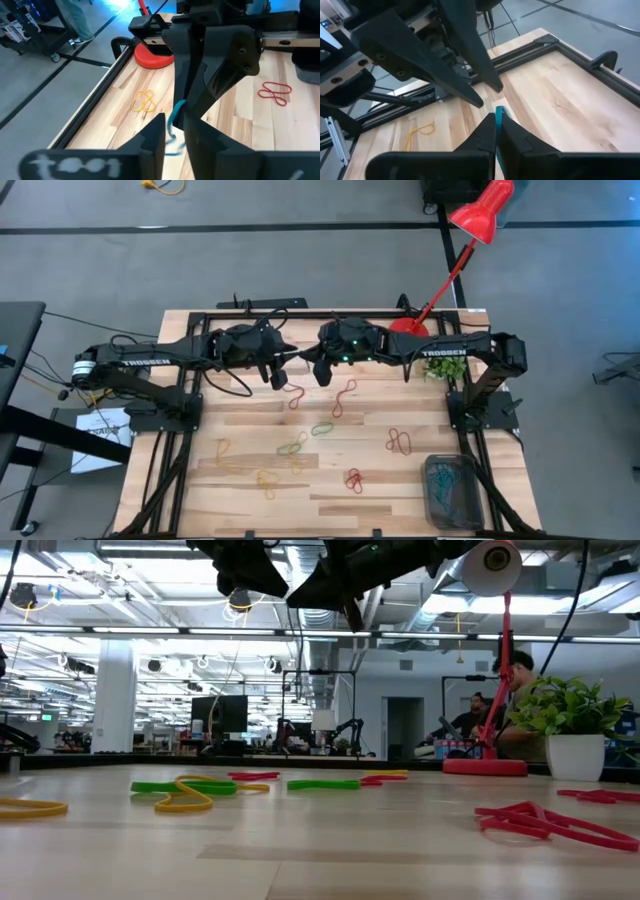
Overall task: Pick and place items into bin
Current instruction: Put the blue rubber band into the black bin, then put the yellow rubber band into the black bin
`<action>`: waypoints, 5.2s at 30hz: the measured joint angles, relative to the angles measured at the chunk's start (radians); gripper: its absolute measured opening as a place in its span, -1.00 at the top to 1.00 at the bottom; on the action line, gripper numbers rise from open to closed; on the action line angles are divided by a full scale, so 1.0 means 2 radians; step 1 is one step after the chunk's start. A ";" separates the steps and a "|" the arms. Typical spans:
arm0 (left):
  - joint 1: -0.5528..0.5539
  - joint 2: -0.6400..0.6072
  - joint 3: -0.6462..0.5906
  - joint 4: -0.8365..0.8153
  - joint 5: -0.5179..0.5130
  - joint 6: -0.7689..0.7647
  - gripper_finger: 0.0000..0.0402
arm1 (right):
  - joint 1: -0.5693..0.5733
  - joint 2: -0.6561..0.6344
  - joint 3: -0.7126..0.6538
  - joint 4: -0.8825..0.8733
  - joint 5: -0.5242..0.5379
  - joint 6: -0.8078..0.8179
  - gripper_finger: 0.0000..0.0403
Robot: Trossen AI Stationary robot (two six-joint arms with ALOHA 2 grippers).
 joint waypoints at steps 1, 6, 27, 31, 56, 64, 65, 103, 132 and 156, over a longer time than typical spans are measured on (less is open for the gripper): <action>0.000 0.000 0.000 0.000 0.000 -0.002 0.64 | 0.000 0.000 0.000 -0.002 0.000 0.000 0.99; 0.000 0.000 0.000 0.000 -0.001 -0.012 0.49 | 0.000 0.000 0.000 -0.045 0.000 0.026 0.99; 0.000 0.002 0.000 0.001 -0.030 0.002 0.46 | 0.080 -0.025 0.001 -0.573 -0.178 0.219 1.00; 0.003 0.010 0.000 0.005 -0.030 0.002 0.46 | 0.092 -0.059 0.002 -0.663 -0.140 0.267 1.00; 0.026 0.049 0.000 0.095 0.040 0.021 0.48 | 0.475 -0.192 0.007 -0.738 -0.153 0.895 1.00; 0.036 0.049 0.000 0.115 0.040 0.023 0.48 | 0.500 -0.096 0.007 -0.719 -0.154 0.880 1.00; 0.037 0.049 0.000 0.117 0.040 0.023 0.48 | 0.500 -0.083 0.007 -0.721 -0.154 0.871 1.00; 0.041 0.048 0.031 0.089 0.064 -0.022 0.48 | 0.398 -0.146 0.057 -0.755 -0.015 0.776 0.46; 0.041 0.047 0.222 -0.071 -0.011 -0.041 0.48 | -0.094 -0.169 0.019 -0.559 0.046 0.023 0.47; 0.035 0.043 0.281 -0.131 -0.065 -0.064 0.48 | -0.183 0.092 -0.032 -0.328 0.045 0.034 0.47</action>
